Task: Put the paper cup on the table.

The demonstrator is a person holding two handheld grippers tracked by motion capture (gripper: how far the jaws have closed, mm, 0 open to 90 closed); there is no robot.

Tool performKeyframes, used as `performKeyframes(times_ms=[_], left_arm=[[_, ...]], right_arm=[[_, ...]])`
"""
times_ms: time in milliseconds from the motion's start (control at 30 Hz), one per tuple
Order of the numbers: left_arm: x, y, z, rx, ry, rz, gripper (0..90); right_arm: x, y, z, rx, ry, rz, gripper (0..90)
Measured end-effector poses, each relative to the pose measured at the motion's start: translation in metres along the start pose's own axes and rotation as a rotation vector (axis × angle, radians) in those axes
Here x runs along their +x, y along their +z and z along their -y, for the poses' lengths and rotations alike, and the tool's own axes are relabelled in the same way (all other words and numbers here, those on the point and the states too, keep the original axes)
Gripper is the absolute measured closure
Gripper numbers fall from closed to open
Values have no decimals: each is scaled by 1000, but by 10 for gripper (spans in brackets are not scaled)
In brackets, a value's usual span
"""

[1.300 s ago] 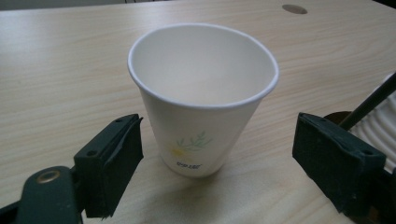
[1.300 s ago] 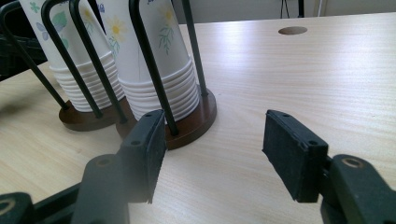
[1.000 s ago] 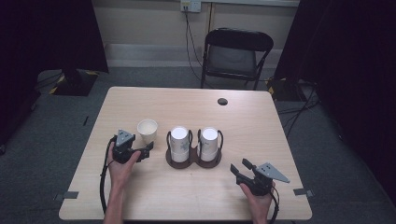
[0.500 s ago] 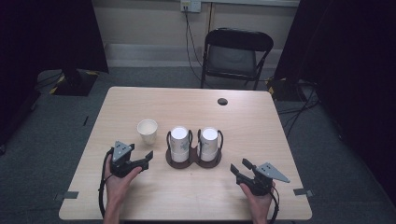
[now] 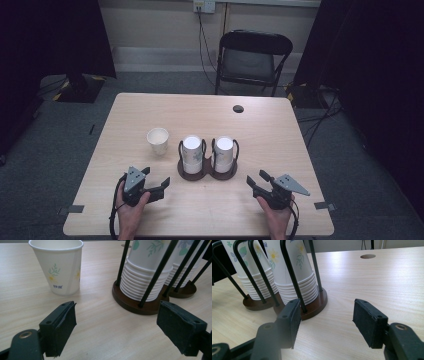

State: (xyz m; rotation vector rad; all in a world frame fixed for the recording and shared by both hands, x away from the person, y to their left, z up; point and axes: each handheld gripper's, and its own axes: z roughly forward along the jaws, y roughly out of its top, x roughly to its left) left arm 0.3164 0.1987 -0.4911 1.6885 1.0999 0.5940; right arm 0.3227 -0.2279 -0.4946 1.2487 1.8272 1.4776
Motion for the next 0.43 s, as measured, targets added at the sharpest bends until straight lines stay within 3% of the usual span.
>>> performKeyframes(times_ms=[233, 433], left_arm=[[-4, -5, 7, -29, 11, -21, 157], [0, -6, 8, -43, -18, 18, 157]], right_arm=[[0, 0, 0, 4, -4, 0, 388], [0, 0, 0, 2, -5, 1, 379]])
